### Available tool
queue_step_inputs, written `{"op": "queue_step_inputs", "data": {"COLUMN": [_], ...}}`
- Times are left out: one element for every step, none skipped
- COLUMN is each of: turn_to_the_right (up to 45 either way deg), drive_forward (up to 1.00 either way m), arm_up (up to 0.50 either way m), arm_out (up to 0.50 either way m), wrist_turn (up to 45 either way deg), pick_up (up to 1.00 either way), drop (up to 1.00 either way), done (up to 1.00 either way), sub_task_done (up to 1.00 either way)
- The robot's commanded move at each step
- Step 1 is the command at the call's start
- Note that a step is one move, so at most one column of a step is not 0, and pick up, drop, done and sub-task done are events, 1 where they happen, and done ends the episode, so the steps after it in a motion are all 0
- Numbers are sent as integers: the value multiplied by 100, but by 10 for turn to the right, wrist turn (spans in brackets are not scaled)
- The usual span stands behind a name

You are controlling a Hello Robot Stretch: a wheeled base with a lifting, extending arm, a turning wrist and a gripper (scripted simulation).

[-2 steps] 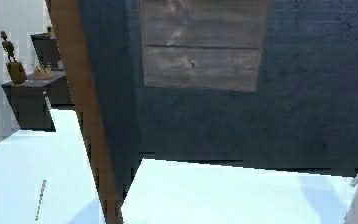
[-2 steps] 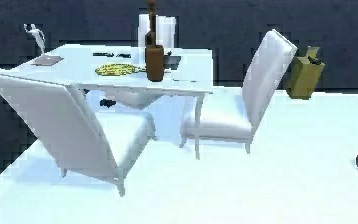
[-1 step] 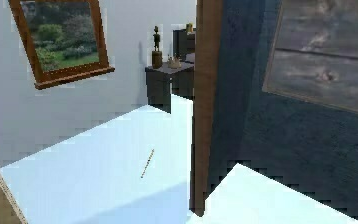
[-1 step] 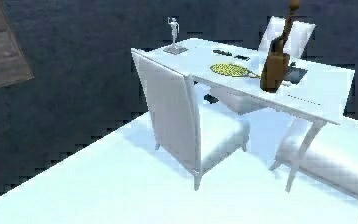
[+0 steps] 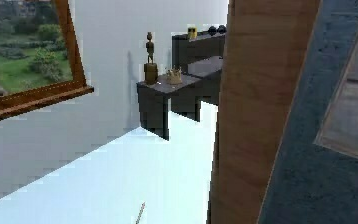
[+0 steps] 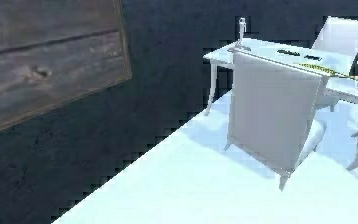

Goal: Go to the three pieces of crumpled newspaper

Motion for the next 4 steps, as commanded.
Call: {"op": "queue_step_inputs", "data": {"turn_to_the_right": [-450, 0, 450, 390], "drive_forward": [0, 45, 0, 0], "arm_up": [0, 0, 0, 0], "arm_out": [0, 0, 0, 0], "wrist_turn": [0, 0, 0, 0], "pick_up": [0, 0, 0, 0], "drop": [0, 0, 0, 0], "done": [0, 0, 0, 0], "sub_task_done": [0, 0, 0, 0]}}
